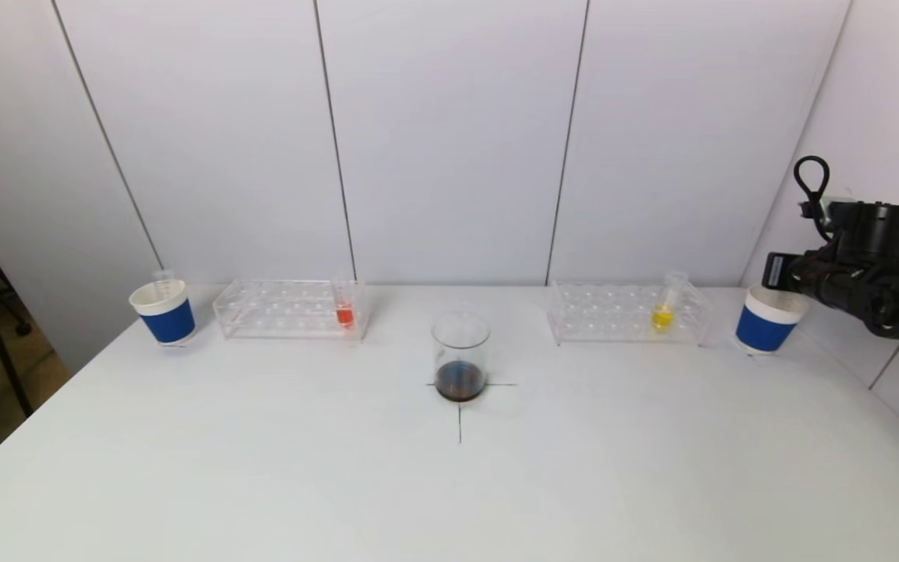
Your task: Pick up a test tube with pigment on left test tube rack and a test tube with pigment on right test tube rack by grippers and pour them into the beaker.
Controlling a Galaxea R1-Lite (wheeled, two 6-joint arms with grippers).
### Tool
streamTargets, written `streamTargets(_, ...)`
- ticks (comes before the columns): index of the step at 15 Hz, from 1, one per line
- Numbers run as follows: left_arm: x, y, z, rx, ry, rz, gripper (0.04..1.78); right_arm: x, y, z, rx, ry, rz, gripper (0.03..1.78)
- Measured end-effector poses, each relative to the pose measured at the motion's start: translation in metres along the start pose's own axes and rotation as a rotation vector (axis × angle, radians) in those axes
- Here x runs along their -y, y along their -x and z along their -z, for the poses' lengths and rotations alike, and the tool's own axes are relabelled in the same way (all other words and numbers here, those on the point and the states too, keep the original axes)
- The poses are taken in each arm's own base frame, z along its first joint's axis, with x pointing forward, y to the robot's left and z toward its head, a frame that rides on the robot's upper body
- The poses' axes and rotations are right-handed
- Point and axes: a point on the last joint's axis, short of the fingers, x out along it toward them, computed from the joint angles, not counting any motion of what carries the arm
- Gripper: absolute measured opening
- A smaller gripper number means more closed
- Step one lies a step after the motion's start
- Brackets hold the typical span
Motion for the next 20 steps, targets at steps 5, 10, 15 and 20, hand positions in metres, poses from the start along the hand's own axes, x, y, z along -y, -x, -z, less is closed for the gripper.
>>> streamTargets(5, 0.0, 0.0, 0.0, 0.0, 0.0, 0.0, 1.76, 0.0, 0.0006, 0.0002, -0.001, -0.002, 0.0, 0.48)
streamTargets(10, 0.0, 0.0, 0.0, 0.0, 0.0, 0.0, 1.76, 0.0002, 0.0028, -0.0004, -0.001, -0.003, 0.0, 0.88)
streamTargets(15, 0.0, 0.0, 0.0, 0.0, 0.0, 0.0, 1.76, 0.0003, 0.0043, -0.0022, 0.003, -0.003, 0.0, 1.59)
streamTargets(20, 0.0, 0.0, 0.0, 0.0, 0.0, 0.0, 1.76, 0.0005, 0.0072, -0.0038, 0.006, -0.003, -0.001, 1.77)
